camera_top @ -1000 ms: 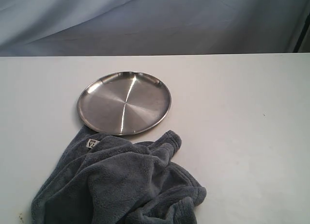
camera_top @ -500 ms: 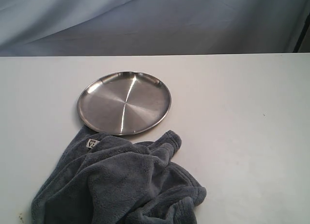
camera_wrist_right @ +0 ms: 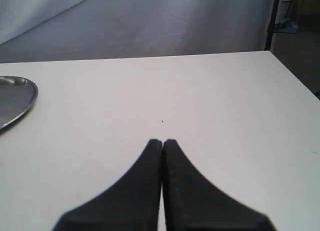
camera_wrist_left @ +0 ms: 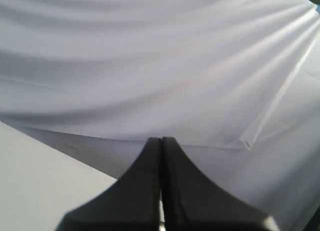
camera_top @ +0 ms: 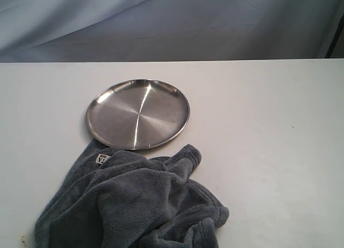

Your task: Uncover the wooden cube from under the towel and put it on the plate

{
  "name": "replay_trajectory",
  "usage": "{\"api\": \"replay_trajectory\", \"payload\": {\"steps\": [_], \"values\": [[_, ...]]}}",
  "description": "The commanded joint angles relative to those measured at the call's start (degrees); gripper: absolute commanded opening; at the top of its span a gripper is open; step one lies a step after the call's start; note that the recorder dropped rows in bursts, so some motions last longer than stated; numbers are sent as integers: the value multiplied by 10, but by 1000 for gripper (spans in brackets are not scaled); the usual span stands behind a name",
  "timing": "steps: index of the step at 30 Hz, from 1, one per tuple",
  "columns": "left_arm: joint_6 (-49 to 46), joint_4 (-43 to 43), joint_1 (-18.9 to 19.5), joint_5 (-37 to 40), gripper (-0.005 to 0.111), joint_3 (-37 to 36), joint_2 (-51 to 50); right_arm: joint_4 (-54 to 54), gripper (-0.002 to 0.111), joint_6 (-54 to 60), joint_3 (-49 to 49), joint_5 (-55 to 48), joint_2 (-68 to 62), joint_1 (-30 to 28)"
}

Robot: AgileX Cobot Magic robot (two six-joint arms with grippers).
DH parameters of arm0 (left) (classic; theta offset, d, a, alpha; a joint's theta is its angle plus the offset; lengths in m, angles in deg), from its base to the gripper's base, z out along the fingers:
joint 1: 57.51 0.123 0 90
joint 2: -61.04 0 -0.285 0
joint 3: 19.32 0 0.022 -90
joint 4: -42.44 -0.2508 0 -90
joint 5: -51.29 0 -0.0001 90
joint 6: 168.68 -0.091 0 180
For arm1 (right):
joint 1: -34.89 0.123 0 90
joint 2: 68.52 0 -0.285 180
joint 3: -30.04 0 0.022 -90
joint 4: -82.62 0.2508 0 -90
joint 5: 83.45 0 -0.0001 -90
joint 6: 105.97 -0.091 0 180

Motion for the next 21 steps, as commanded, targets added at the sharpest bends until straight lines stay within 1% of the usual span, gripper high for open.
{"api": "replay_trajectory", "payload": {"steps": [1,2,4,7,10,13,17,18,20,21], "values": [[-42,-92,-3,176,0,122,-36,3,3,-2,1,-7,4,0],[-52,-109,-8,214,0,148,-55,3,3,-2,1,-7,4,0],[-84,-120,-24,262,0,193,-99,3,3,-2,1,-7,4,0],[-180,-118,-48,336,0,245,-175,3,3,-2,1,-7,4,0],[-257,-120,-75,409,0,285,-255,3,3,-2,1,-7,4,0],[-283,-134,-110,459,0,313,-327,3,3,-2,1,-7,4,0],[-305,-162,-181,519,0,322,-406,3,3,-2,1,-7,4,0],[-315,-169,-208,544,0,322,-427,3,3,-2,1,-7,4,0],[-315,-182,-245,574,0,322,-452,3,3,-2,1,-7,4,0],[-305,-185,-272,592,0,322,-468,3,3,-2,1,-7,4,0]]}}
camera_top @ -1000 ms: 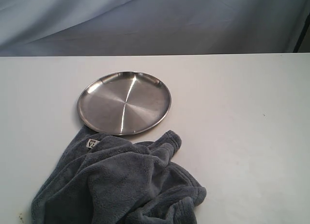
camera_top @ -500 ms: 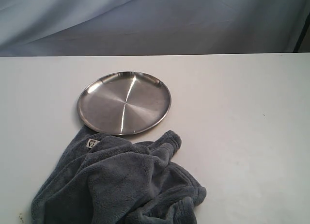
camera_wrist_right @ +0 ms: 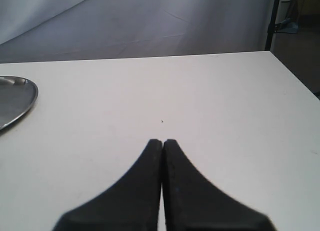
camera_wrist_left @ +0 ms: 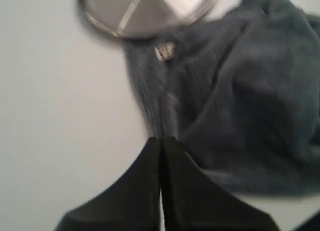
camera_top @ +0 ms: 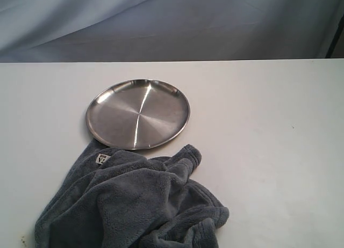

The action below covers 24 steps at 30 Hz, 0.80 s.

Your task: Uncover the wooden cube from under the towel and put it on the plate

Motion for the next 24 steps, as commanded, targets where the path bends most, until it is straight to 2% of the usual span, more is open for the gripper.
{"api": "replay_trajectory", "payload": {"steps": [1,7,13,16,18,24], "values": [[10,-22,-94,77,0,4,-63,3,3,-2,1,-7,4,0],[115,-22,-228,89,0,4,-130,3,3,-2,1,-7,4,0],[232,-24,-367,34,0,14,-205,3,3,-2,1,-7,4,0],[278,-24,-423,18,0,40,-258,3,3,-2,1,-7,4,0],[304,-24,-456,20,0,84,-313,3,3,-2,1,-7,4,0],[315,-57,-465,21,0,229,-455,3,3,-2,1,-7,4,0]]}}
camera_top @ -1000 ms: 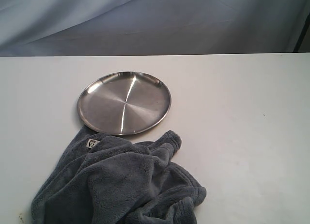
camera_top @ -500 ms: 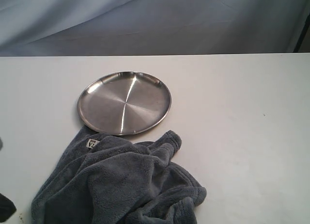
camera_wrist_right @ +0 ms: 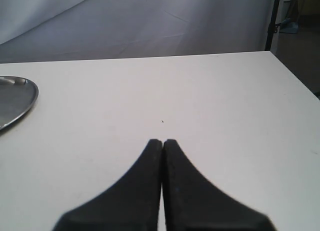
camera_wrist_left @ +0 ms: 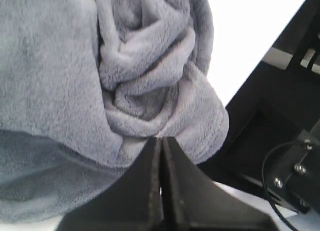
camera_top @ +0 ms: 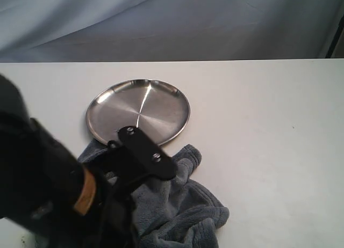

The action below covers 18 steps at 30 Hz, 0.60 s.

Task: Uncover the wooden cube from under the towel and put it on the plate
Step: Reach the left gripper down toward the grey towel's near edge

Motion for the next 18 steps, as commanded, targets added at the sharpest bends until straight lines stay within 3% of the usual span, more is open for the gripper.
{"api": "replay_trajectory", "payload": {"steps": [1,5,9,12,18], "values": [[41,-56,-2,3,0,89,-81,3,3,-2,1,-7,4,0],[97,-76,81,72,0,180,-152,3,3,-2,1,-7,4,0],[91,-82,188,97,0,188,-156,3,3,-2,1,-7,4,0],[81,-135,224,101,0,185,-156,3,3,-2,1,-7,4,0],[82,-159,262,101,0,89,-98,3,3,-2,1,-7,4,0]]}}
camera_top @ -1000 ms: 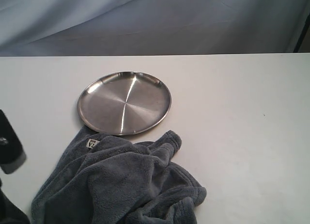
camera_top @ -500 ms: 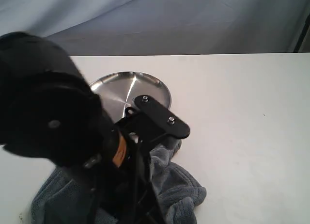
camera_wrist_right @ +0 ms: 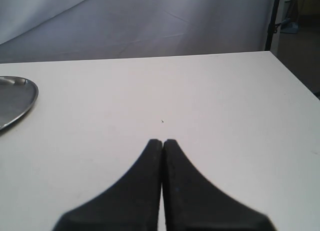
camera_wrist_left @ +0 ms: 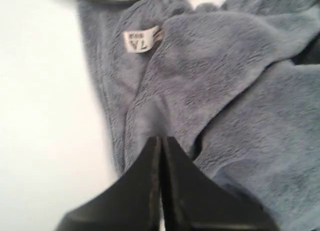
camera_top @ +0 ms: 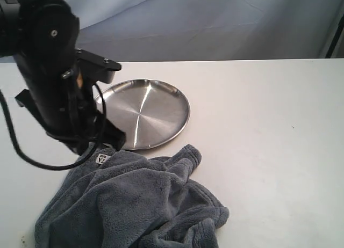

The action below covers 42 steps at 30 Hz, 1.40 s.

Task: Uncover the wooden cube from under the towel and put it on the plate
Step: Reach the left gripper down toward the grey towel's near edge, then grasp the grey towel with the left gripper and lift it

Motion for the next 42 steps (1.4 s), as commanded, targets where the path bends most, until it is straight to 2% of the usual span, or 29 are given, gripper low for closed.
{"api": "replay_trajectory", "payload": {"steps": [1,4,7,12,14,17,20,24,28,32,37,40,42], "values": [[1,-28,13,7,0,-77,57,3,3,-2,1,-7,4,0],[15,-13,10,7,0,-149,113,3,3,-2,1,-7,4,0],[-1,55,10,-35,0,-222,195,3,3,-2,1,-7,4,0],[-35,134,10,-43,0,-296,292,3,3,-2,1,-7,4,0],[-33,142,-1,-37,0,-315,318,3,3,-2,1,-7,4,0],[-18,144,-48,-35,0,-328,345,3,3,-2,1,-7,4,0],[22,142,-111,-47,0,-329,346,3,3,-2,1,-7,4,0],[46,137,-204,-109,0,-329,331,3,3,-2,1,-7,4,0],[55,124,-267,-145,0,-329,302,3,3,-2,1,-7,4,0],[145,77,-290,-129,0,-329,256,3,3,-2,1,-7,4,0],[193,63,-290,-143,3,-330,197,3,3,-2,1,-7,4,0],[245,63,-290,-163,10,-330,166,3,3,-2,1,-7,4,0],[269,63,-290,-165,19,-330,145,3,3,-2,1,-7,4,0]]}}
